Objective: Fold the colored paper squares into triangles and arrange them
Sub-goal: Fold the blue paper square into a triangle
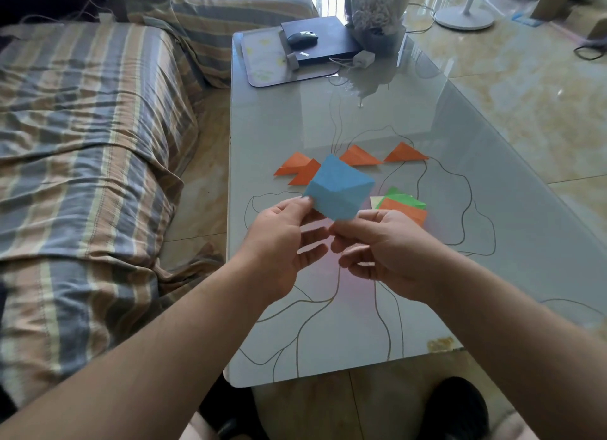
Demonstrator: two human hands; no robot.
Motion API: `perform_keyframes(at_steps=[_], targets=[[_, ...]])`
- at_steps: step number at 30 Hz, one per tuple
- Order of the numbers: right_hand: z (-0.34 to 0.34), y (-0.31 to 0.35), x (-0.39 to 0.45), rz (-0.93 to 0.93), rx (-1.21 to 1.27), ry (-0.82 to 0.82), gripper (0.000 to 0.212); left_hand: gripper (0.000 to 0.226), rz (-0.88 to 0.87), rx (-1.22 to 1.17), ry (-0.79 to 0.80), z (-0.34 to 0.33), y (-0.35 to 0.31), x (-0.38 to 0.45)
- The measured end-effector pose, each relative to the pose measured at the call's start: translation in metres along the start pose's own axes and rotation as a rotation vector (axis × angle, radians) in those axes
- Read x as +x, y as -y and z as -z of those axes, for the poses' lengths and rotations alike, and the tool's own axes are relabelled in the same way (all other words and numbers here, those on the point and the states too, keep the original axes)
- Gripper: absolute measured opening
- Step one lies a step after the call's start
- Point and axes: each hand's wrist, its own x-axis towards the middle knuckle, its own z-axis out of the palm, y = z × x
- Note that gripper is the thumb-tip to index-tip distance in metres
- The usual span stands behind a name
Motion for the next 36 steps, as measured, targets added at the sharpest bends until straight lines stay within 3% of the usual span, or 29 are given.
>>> perform_keyframes(at_steps=[2, 4, 9, 13, 18, 26, 36], targets=[[0.001, -0.001, 0.0, -0.041, -0.051, 0.043, 0.026, 0.013, -0.022, -0.022, -0.05, 0.001, -0.001, 0.001], [0.002, -0.001, 0.002, -0.036, -0.056, -0.014, 0.042, 0.008, -0.053, -0.022, -0.097, 0.004, -0.003, 0.004], [0.008, -0.004, 0.011, 0.274, -0.142, -0.237, 0.06, 0.005, -0.147, 0.116, -0.124, 0.006, -0.006, 0.008], [0.01, -0.004, 0.009, 0.423, -0.165, -0.198, 0.05, 0.014, -0.211, 0.269, -0.013, 0.007, -0.004, 0.004], [0.015, -0.004, 0.01, 0.433, -0.148, -0.116, 0.038, 0.035, -0.217, 0.365, 0.026, 0.01, -0.005, 0.0], [0.017, -0.002, 0.009, 0.402, -0.039, 0.118, 0.043, 0.022, -0.185, 0.322, 0.051, 0.013, -0.016, -0.001], [0.017, -0.005, 0.009, 0.45, -0.089, 0.078, 0.027, 0.017, -0.17, 0.383, 0.151, 0.02, -0.02, 0.001]])
